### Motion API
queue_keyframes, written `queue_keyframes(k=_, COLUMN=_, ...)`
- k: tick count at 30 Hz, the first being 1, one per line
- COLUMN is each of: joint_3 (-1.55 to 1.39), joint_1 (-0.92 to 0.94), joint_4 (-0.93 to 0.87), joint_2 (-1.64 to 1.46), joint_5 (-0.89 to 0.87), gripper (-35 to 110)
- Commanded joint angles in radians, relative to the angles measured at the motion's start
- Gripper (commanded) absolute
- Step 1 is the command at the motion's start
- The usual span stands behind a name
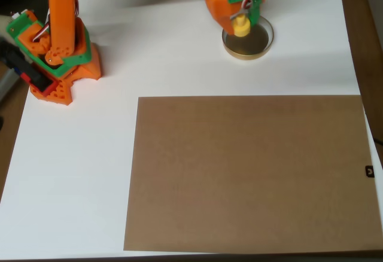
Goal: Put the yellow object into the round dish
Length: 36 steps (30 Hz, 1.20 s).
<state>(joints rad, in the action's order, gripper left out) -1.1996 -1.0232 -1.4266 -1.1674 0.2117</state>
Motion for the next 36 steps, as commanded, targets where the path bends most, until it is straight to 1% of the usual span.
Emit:
queue_keyframes(k=1, joint_3=0.12, joint_1=-0.02, joint_4=-0.028, joint_2=-0.003, joint_5=-0.005, gripper=0)
queue_keyframes(k=8, joint_3=0.19, joint_1=-0.044, joint_4=-0.046, joint_2=0.081, joint_5=-0.028, gripper=0)
queue_keyframes(k=22, joint_3=0.202, joint_1=-0.034, joint_4=-0.029, joint_2=0.152, joint_5=-0.043, gripper=0)
queue_keyframes(k=23, joint_3=0.204, joint_1=-0.034, joint_4=-0.029, joint_2=0.152, joint_5=-0.043, gripper=1)
queue_keyframes(k=31, joint_3=0.202, joint_1=-0.028, joint_4=-0.034, joint_2=0.15, joint_5=-0.037, gripper=24)
queue_keyframes(k=33, joint_3=0.204, joint_1=-0.026, joint_4=-0.04, joint_2=0.144, joint_5=-0.034, gripper=31)
queue_keyframes(k=36, joint_3=0.199, joint_1=-0.026, joint_4=-0.058, joint_2=0.112, joint_5=-0.021, gripper=35)
